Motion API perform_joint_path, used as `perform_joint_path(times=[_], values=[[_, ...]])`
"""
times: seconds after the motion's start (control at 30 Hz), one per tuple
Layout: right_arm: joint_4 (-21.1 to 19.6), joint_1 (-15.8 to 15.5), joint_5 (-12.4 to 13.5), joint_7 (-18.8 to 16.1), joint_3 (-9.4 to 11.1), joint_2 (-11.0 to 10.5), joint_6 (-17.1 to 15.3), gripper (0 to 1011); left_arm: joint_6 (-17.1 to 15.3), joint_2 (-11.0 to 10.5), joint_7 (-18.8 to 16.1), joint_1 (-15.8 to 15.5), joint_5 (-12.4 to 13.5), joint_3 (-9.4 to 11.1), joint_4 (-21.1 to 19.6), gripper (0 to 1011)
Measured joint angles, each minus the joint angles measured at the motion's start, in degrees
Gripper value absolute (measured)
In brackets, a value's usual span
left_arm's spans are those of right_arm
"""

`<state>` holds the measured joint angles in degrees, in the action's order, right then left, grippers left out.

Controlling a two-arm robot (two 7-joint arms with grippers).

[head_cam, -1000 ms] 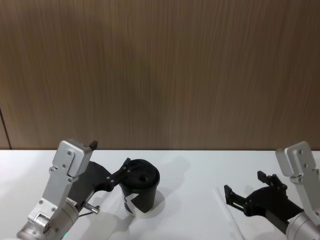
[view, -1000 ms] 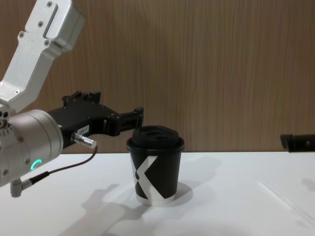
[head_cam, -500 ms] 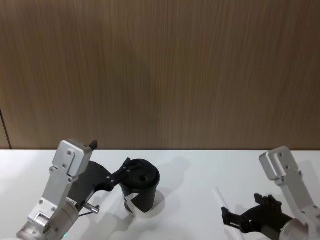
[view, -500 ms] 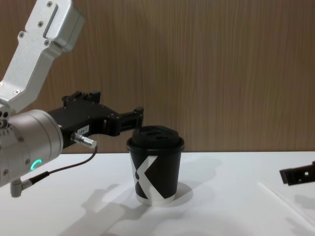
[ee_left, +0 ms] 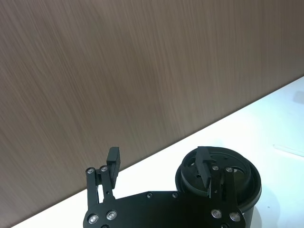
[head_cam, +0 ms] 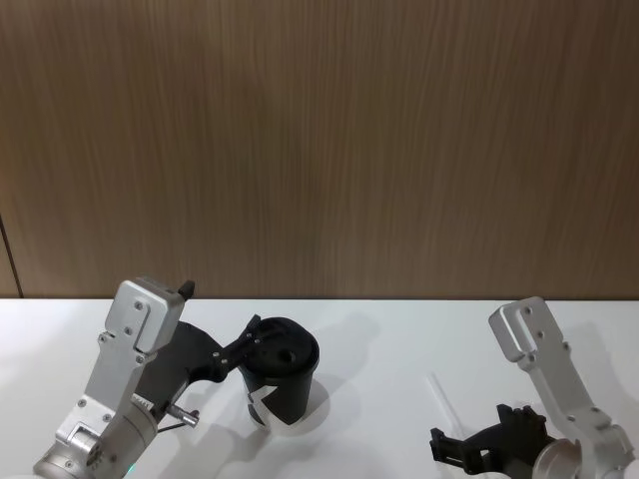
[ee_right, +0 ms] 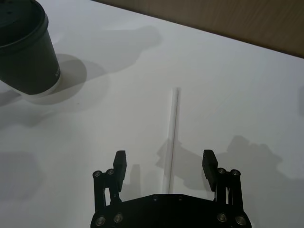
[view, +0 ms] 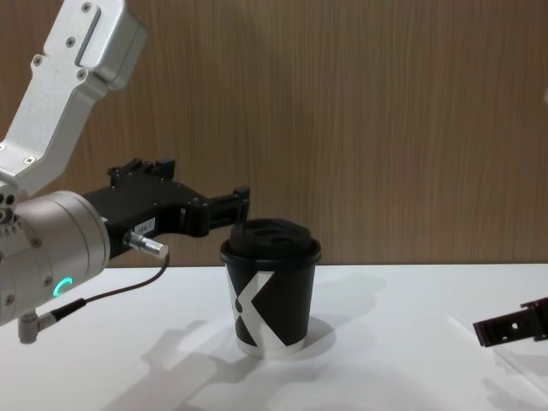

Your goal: Pick up the straw with one hand, pass it to the other hand, and insert it into the cup.

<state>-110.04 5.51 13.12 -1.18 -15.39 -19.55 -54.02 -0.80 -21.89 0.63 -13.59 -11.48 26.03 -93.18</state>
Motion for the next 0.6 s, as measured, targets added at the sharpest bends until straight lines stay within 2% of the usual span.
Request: perform_joint_path(times=[0.17, 0.6], values=[[1.2, 0.9, -0.8, 1.0, -0.2, 1.3, -0.9, 1001, 0.0, 0.0, 0.0, 0.0, 0.0, 0.0, 0.0, 1002], [3.8, 2.5, -2.1, 2.2, -0.4, 2.8, -1.1, 1001, 0.0, 0.0, 0.0, 0.0, 0.0, 0.0, 0.0, 1002]])
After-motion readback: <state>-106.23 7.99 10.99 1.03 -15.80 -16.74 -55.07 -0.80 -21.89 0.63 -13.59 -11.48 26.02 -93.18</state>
